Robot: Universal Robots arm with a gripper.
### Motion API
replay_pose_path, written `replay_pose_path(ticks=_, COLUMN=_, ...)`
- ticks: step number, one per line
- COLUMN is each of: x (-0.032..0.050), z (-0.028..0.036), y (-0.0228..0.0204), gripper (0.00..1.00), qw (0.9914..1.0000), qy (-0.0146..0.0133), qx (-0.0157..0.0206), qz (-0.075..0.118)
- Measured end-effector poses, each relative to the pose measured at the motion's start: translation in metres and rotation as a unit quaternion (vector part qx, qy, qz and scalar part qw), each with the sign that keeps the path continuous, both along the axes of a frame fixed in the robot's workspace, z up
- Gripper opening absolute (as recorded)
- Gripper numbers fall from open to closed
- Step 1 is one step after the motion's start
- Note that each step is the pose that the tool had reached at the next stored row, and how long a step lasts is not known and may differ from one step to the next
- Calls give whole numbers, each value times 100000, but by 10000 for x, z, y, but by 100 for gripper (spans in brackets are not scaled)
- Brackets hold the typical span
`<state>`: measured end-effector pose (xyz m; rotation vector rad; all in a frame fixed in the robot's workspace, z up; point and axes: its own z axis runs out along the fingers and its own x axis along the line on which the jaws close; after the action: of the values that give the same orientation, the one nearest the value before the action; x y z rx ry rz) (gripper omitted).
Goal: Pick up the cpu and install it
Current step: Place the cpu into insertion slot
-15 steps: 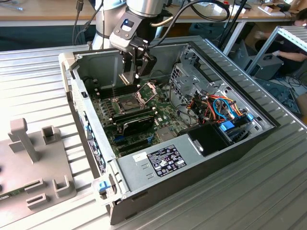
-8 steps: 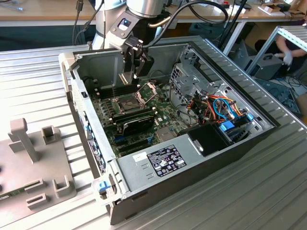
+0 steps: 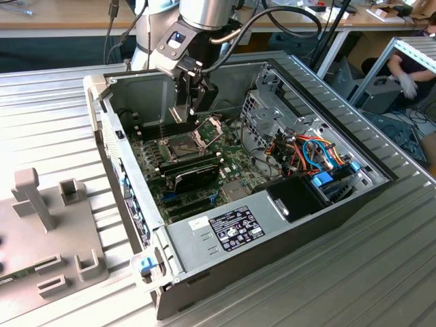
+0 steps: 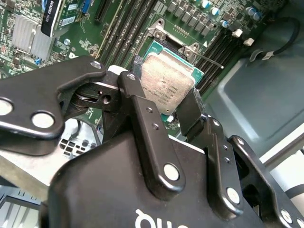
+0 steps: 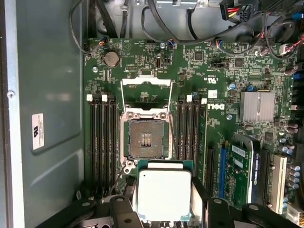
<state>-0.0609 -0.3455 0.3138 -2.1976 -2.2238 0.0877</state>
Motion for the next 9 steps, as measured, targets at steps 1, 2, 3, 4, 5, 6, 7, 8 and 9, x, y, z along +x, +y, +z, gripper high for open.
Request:
replay_pose_path(ticks=1, x=0, z=-20, y=0, gripper=55, qw=100000, qy=-72, qx=4, qz=-5)
replay_pose_path(ticks=2, x=0, z=-35, y=0, gripper=55, qw=100000, qy=-127, qx=2, qz=-4)
replay_pose_path(ticks=3, x=0, z=-50, y=0, gripper=55, qw=100000, qy=-203, qx=0, qz=-6)
replay_pose_path(ticks=4, x=0, z=-56, y=0, gripper=55, qw=100000, qy=-237, qx=-2, qz=-5)
replay_pose_path(ticks=5, x=0, z=-57, y=0, gripper=55, qw=100000, qy=-230, qx=-13, qz=-4)
replay_pose_path(ticks=6, x=-1, z=-57, y=0, gripper=55, qw=100000, qy=-230, qx=-16, qz=-3)
replay_pose_path(ticks=7, x=0, z=-58, y=0, gripper=55, qw=100000, qy=-237, qx=-6, qz=-4)
replay_pose_path(ticks=8, x=0, z=-58, y=0, gripper=55, qw=100000, qy=-237, qx=-5, qz=-5)
replay_pose_path(ticks=9, x=-1, z=-59, y=0, gripper=55, qw=100000, qy=-240, qx=-3, qz=-5)
